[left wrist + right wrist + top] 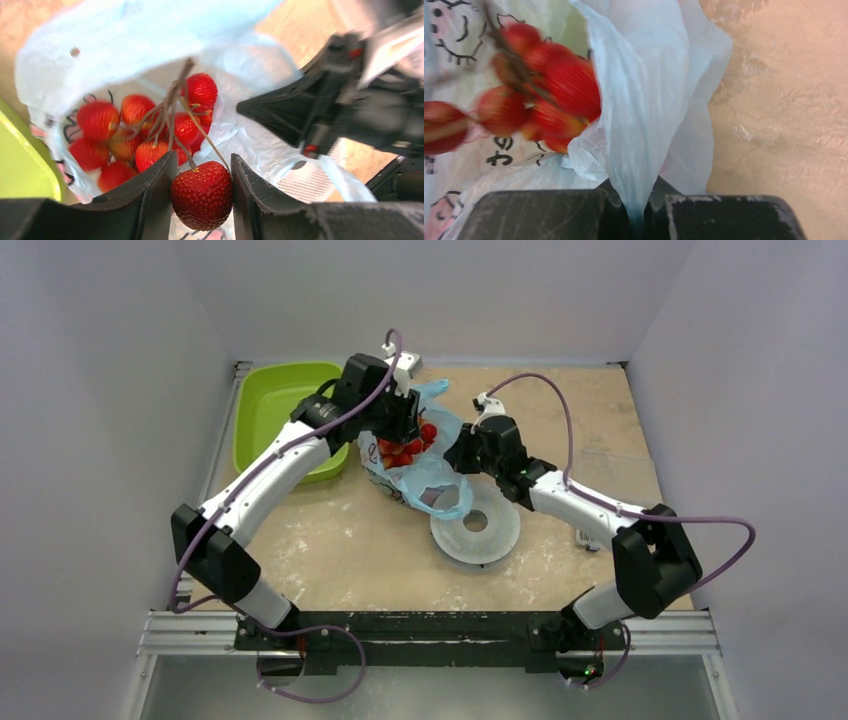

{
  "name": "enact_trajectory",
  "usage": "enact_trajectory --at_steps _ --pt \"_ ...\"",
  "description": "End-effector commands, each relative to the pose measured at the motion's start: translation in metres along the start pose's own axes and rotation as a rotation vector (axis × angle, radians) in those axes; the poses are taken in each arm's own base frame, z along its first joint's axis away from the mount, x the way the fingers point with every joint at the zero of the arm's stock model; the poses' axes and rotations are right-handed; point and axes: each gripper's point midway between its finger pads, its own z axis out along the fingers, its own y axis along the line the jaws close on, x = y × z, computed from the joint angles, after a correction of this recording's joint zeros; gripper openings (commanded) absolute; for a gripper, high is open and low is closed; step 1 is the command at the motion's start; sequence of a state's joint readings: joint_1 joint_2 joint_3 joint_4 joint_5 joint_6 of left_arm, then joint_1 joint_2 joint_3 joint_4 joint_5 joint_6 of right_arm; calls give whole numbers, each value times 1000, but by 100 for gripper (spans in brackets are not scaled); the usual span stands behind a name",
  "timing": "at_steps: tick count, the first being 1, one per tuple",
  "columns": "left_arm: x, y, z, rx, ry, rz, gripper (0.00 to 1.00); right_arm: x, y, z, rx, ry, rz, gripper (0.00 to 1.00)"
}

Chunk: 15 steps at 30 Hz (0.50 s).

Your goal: Take the fake fruits out of the plastic bag

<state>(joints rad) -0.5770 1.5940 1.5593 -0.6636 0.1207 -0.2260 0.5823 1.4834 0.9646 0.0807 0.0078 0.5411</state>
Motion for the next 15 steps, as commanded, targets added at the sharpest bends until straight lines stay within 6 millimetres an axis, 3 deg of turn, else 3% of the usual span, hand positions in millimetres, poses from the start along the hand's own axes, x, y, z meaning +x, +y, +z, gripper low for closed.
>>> enact_trajectory --at_steps 1,6,15 --pt "-65 -29 -63 91 -207 -7 0 8 7 -7 -47 -1 -16 0" --pt "-88 -39 -99 111 -288 -30 0 21 8 -6 -59 22 -3 0" --pt "-123 -42 -189 163 -486 -114 0 7 12 -5 -50 -3 -9 0"
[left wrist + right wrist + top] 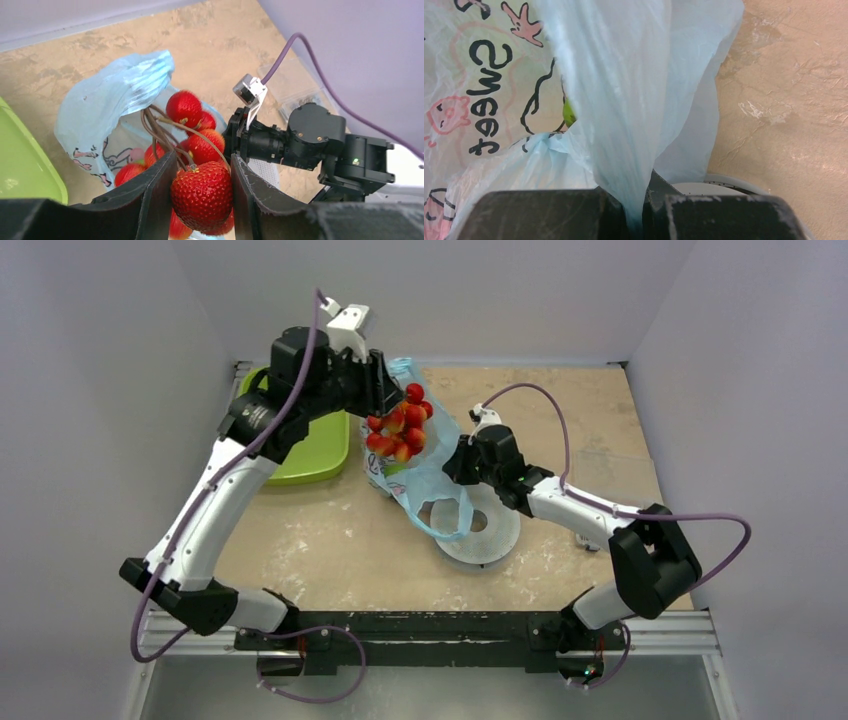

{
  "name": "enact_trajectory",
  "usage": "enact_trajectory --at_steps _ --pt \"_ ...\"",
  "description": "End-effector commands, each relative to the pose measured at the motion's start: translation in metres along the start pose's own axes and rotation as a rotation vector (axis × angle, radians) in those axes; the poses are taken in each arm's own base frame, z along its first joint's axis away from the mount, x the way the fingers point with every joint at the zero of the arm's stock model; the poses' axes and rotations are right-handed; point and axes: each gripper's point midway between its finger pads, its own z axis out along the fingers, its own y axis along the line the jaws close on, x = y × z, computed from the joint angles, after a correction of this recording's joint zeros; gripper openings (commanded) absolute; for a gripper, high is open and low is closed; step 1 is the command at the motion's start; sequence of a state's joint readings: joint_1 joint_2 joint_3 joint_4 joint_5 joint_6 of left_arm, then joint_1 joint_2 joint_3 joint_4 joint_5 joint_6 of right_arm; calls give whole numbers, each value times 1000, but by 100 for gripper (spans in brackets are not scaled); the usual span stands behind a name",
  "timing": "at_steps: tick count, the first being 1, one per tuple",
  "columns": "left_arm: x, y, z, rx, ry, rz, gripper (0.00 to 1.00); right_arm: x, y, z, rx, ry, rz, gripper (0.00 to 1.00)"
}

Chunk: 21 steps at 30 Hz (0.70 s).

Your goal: Take the fake fruits out of the plastic bag

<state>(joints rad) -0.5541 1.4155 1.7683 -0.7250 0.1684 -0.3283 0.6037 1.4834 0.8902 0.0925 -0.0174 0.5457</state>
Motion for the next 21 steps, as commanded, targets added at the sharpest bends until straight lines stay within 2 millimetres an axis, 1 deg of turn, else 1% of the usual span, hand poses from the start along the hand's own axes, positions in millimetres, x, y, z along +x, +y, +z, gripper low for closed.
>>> enact_trajectory --at_steps 1,3,5,7,9,11,12,14,15,16,17,19,21 --pt "-57 -17 -63 63 -195 -56 0 -30 18 -4 -45 -77 -2 0" --pt "-63 -19 -82 81 -223 -69 0 -30 18 -2 -40 -74 7 0" --pt "-67 -23 -97 116 -234 -75 0 -31 17 -1 -33 -77 9 0" --pt "-66 -27 -108 138 -227 -70 0 -33 18 -1 -34 -80 14 0" --pt "-59 -30 -110 156 -191 -65 0 -35 20 -2 -36 -83 14 0" --pt "-44 -33 -101 194 -107 -77 0 -40 23 -4 -41 -91 10 0" --pt "-33 -32 -93 204 -54 -96 0 -43 25 -6 -45 -98 6 0" --pt "-8 -27 -72 221 40 -149 0 -52 27 -11 -46 -126 -7 0" --pt "-1 -26 -60 250 53 -163 0 -55 30 -14 -58 -135 -6 0" --pt "15 -24 -49 260 105 -205 0 -59 33 -15 -65 -144 -1 0" --pt "27 -24 -40 285 138 -237 0 -60 38 -17 -86 -143 3 0" --pt "44 -21 -23 309 172 -282 0 -65 40 -18 -91 -155 29 0" --pt "58 -19 -13 322 216 -320 0 -71 38 -17 -79 -164 49 0"
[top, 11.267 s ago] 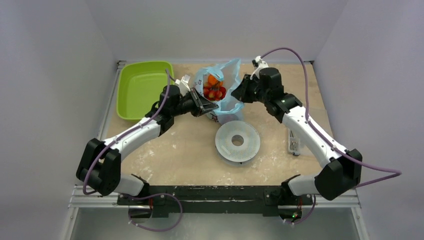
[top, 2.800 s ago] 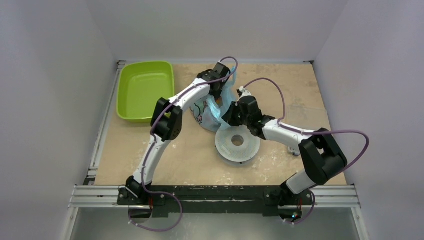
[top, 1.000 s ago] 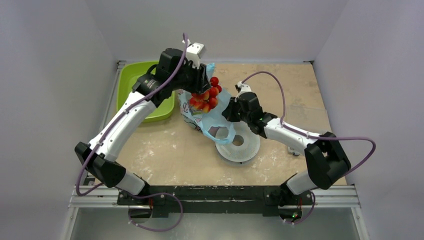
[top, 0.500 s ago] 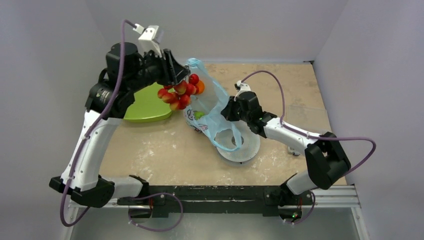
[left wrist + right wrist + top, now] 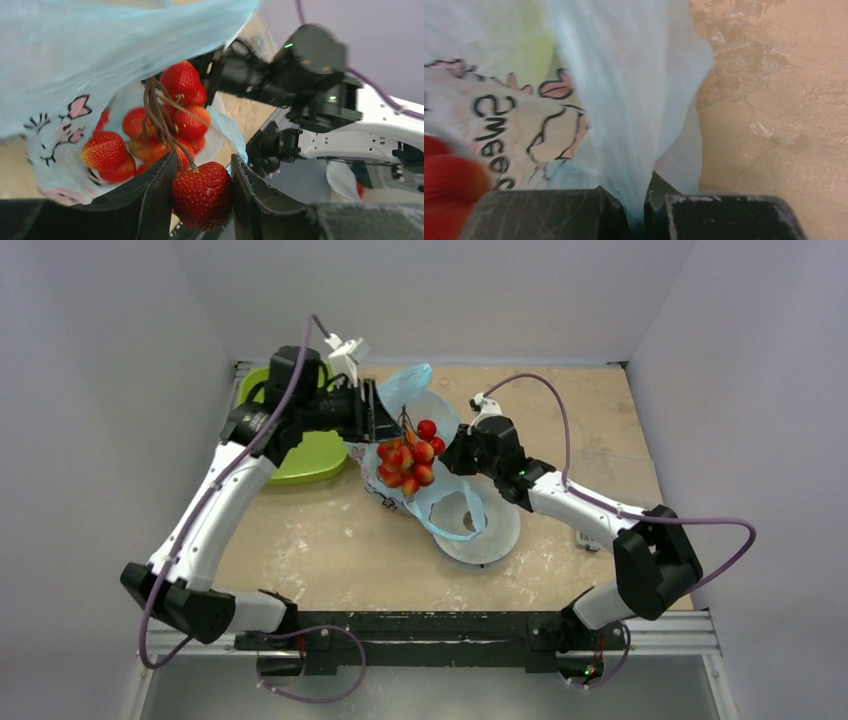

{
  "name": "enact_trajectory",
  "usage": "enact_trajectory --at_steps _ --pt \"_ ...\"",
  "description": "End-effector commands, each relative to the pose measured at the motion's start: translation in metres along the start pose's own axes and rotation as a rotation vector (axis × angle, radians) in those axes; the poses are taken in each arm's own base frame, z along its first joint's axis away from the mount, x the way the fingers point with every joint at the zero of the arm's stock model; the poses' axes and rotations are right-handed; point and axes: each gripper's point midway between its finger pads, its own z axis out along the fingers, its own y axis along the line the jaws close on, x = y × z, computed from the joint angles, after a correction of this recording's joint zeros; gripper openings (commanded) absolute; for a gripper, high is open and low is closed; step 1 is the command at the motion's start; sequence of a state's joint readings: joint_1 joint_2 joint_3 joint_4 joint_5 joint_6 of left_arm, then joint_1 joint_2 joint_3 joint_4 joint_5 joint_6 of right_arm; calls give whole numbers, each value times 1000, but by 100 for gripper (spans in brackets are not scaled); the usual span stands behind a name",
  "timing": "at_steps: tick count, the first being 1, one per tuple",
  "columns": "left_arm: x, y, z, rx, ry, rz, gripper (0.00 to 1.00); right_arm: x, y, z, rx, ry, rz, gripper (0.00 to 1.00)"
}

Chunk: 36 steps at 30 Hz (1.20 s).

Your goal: Take the fake fruits out of the plastic bag

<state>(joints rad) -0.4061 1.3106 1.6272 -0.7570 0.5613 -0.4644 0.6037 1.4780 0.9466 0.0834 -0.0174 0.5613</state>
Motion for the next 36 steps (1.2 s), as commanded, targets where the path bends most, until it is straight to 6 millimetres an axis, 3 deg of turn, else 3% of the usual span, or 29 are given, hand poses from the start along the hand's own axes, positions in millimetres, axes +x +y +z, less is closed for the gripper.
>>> enact_trajectory --at_steps 1,4,9,12,15,17,20,26,32,36 --pt "26 5 29 103 103 -124 0 -52 20 -10 -34 -127 46 0" --pt "25 -4 24 130 92 -110 0 -68 11 -5 21 -161 84 0" --pt "3 -40 -9 202 5 -8 0 -98 -17 -4 177 -235 156 0" --pt "-1 -54 -19 244 23 8 0 -115 -25 -5 206 -256 184 0" --pt "1 -53 -12 260 50 -7 0 -130 -15 -10 173 -289 184 0" --pt "3 -44 0 248 70 -44 0 -138 4 -13 91 -314 144 0" --pt "0 -39 8 242 60 -57 0 -137 7 -14 85 -312 166 0" --pt "-8 6 -17 -71 -28 54 0 -126 -25 -12 199 -277 141 0" --pt "-10 67 -44 -309 -37 69 0 -108 -31 -22 187 -259 107 0" --pt "-17 122 -60 -569 -46 148 0 -100 -31 -29 168 -247 96 0"
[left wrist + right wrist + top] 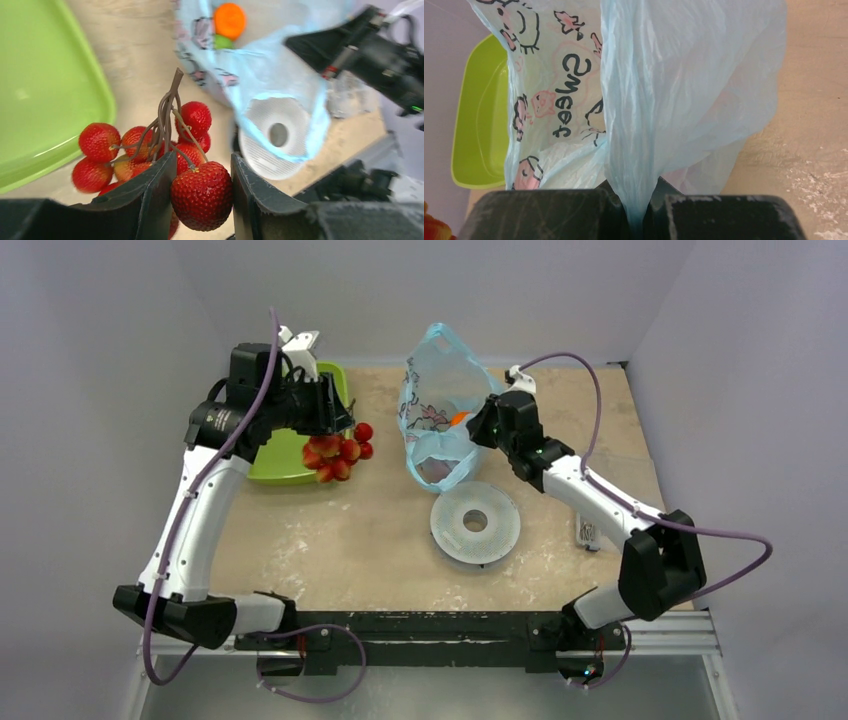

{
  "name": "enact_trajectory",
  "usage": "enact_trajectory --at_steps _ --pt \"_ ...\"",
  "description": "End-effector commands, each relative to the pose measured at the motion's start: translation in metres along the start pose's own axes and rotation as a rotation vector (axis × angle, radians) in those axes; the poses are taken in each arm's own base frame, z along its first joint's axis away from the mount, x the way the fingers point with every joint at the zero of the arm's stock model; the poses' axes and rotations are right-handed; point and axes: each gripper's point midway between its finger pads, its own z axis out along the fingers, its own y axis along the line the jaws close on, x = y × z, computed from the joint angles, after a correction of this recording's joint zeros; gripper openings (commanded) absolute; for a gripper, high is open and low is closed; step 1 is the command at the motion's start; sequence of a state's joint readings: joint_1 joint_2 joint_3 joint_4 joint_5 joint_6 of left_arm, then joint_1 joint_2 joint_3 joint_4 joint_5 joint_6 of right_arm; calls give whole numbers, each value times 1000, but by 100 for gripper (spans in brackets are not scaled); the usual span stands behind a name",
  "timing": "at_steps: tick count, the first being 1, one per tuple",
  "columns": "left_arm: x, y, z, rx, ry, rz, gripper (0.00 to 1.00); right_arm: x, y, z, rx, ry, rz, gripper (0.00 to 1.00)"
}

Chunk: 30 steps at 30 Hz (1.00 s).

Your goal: Take the fake fruits out of the plastic bag

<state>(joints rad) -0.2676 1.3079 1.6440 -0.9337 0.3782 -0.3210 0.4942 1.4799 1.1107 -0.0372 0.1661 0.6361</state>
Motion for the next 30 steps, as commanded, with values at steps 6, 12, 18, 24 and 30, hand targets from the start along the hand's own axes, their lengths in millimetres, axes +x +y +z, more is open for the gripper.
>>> enact_trajectory --at_steps 6,12,18,24,30 --pt "-30 121 3 -545 -43 140 0 -8 6 -17 -58 -30 -41 0" --pt "-25 161 39 -665 57 118 0 -3 3 -20 -59 -22 -58 0" --pt "-9 191 78 -703 111 98 0 -4 4 -23 -65 -18 -71 0" --pt "8 203 89 -711 166 90 1 7 1 -20 -71 7 -97 0" --pt "17 220 92 -737 218 72 17 21 4 -14 -102 60 -105 0"
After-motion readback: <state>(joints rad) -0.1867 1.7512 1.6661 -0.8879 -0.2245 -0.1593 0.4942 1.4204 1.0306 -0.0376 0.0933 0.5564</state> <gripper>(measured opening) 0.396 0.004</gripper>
